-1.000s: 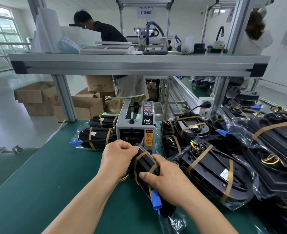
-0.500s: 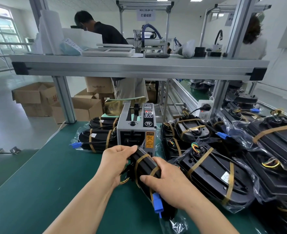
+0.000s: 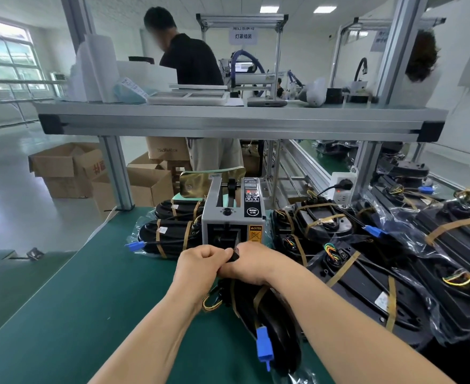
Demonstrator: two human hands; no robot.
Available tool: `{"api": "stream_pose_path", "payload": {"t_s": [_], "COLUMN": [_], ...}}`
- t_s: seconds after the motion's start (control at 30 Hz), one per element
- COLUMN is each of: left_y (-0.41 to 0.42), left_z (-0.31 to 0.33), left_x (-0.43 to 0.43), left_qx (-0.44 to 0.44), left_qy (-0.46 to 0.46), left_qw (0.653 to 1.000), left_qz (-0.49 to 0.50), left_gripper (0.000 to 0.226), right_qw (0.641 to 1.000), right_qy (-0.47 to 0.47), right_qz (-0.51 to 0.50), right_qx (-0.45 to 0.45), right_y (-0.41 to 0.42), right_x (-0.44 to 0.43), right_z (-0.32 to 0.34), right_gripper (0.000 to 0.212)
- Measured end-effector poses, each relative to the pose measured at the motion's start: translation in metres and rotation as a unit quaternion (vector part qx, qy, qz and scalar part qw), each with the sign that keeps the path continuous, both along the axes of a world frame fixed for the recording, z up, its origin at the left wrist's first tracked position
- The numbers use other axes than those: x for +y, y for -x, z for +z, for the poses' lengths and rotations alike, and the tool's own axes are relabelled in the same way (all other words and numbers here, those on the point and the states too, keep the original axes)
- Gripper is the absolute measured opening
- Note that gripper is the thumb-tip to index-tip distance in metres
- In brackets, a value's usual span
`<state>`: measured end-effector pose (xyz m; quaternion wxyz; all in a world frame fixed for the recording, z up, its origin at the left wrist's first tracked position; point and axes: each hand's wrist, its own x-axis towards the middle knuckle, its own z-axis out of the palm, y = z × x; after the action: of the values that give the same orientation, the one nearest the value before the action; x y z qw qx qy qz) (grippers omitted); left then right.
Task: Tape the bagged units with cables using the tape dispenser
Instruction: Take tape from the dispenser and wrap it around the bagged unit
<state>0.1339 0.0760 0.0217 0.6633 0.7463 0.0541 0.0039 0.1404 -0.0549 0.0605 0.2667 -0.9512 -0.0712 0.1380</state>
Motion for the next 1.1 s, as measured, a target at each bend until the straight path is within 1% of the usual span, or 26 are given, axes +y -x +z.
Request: {"api": "stream_pose_path", "payload": {"t_s": [0.1, 0.23, 0.27, 0.33, 0.4, 0.47, 0.57, 0.63, 0.7, 0.8, 0.87, 0.97, 1.1], "left_y": [-0.002, -0.012, -0.014, -0.017, -0.02, -0.022, -0.025, -0.028, -0.032, -0.039, -0.043, -0.048, -0.054], "left_z": [0.003, 0.012, 0.013, 0.011, 0.004, -0.003, -0.006, -0.004, -0.001, 0.0, 0.001, 0.006, 0.007], "left_x": [0.01, 0.018, 0.02, 0.023, 0.025, 0.022, 0.013, 0.003, -0.006, -0.016, -0.02, -0.025, -0.03], "left_qx": [0.018, -0.002, -0.014, -0.039, -0.029, 0.006, 0.058, 0.096, 0.138, 0.177, 0.19, 0.217, 0.236], "left_qy": [0.005, -0.038, -0.05, -0.059, -0.023, 0.022, 0.068, 0.118, 0.166, 0.19, 0.199, 0.216, 0.275], "left_qw": [0.997, 0.991, 0.991, 0.993, 0.999, 0.999, 0.994, 0.986, 0.974, 0.963, 0.958, 0.949, 0.929], "left_qz": [-0.07, -0.125, -0.127, -0.092, -0.027, 0.026, 0.065, 0.07, 0.066, 0.074, 0.084, 0.073, 0.072], "left_gripper": [0.013, 0.01, 0.01, 0.011, 0.02, 0.02, 0.014, 0.012, 0.015, 0.022, 0.025, 0.027, 0.029], "right_qw": [0.999, 0.997, 0.997, 0.996, 0.989, 0.974, 0.948, 0.934, 0.915, 0.873, 0.851, 0.837, 0.838], "right_qy": [-0.04, -0.071, -0.073, -0.092, -0.14, -0.211, -0.279, -0.294, -0.314, -0.363, -0.388, -0.399, -0.414], "right_qz": [-0.008, 0.002, 0.007, 0.0, -0.035, -0.059, -0.079, -0.095, -0.12, -0.161, -0.175, -0.18, -0.171], "right_qx": [0.012, 0.0, -0.005, -0.013, -0.027, -0.059, -0.129, -0.177, -0.224, -0.284, -0.308, -0.327, -0.312], "right_y": [0.0, 0.007, 0.01, 0.018, 0.027, 0.036, 0.052, 0.064, 0.076, 0.093, 0.099, 0.103, 0.106], "right_x": [0.001, 0.0, -0.002, -0.01, -0.023, -0.037, -0.049, -0.052, -0.05, -0.045, -0.044, -0.046, -0.047], "right_z": [-0.004, -0.002, 0.001, 0.009, 0.021, 0.032, 0.037, 0.028, 0.007, -0.024, -0.038, -0.046, -0.046], "right_gripper": [0.031, 0.029, 0.029, 0.031, 0.027, 0.015, 0.023, 0.022, 0.029, 0.042, 0.048, 0.049, 0.05]}}
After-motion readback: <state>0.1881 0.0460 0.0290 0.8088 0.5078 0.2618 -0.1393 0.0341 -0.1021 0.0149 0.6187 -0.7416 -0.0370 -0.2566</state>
